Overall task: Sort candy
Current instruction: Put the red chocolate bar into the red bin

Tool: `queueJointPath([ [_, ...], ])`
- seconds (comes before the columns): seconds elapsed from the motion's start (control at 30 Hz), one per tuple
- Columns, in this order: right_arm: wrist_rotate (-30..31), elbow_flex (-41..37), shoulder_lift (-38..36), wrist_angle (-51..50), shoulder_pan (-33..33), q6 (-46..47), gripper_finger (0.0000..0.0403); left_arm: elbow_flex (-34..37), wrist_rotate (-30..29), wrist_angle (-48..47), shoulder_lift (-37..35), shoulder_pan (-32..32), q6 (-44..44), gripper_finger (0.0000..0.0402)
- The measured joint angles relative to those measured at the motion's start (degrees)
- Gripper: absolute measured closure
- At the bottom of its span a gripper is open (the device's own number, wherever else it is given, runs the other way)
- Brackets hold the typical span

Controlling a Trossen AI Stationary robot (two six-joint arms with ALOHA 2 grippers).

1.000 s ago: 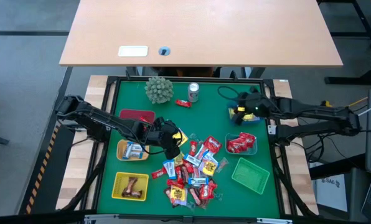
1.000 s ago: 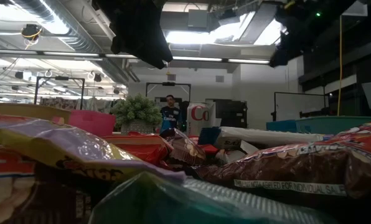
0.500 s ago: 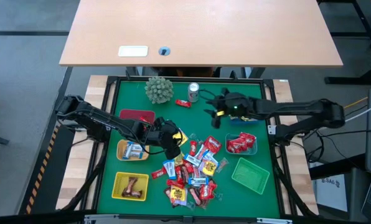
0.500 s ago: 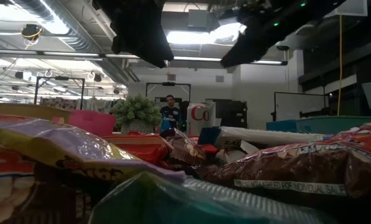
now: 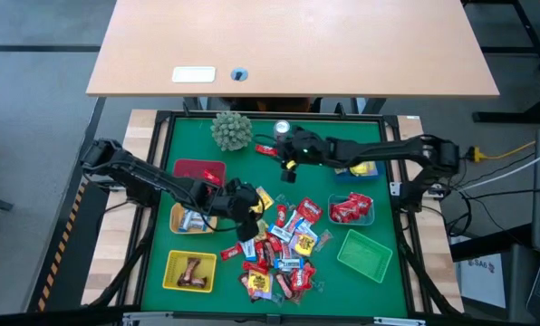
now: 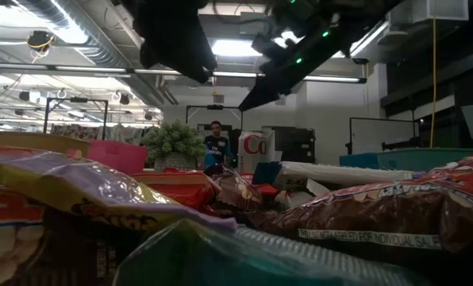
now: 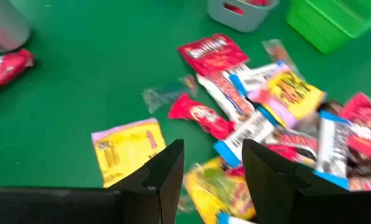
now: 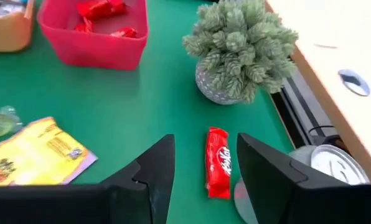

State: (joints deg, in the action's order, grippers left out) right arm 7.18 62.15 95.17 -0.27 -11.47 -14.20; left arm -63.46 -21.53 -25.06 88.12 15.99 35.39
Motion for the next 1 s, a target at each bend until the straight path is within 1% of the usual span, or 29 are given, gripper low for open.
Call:
queueJointPath([
  [0.13, -3.1, 3.7, 4.3, -0.9, -1.5, 0.0, 0.0230, 0.0, 0.0, 0.0, 0.0, 1.8, 0.1, 0.0253],
  [0.27, -3.0, 8.3, 8.2, -3.9, -2.5, 0.0, 0.0229, 0.0, -0.1, 0.0, 0.0, 2.9, 0.3, 0.0253],
  [0.53, -1.8, 15.4, 16.2, -6.4, -3.7, 0.8, 0.0189, 0.0, -0.5, 0.1, -0.1, 2.9, 0.4, 0.0253],
  [0.83, -1.6, 19.7, 22.6, -7.7, -5.0, 0.1, 0.0182, 0.0, -0.5, 0.3, -0.1, 2.9, 0.0, 0.0253],
  [1.0, -1.0, 20.1, 23.5, -7.5, -6.5, -0.1, 0.0182, 0.0, -0.9, 0.3, -0.1, 2.9, 0.0, 0.0253],
])
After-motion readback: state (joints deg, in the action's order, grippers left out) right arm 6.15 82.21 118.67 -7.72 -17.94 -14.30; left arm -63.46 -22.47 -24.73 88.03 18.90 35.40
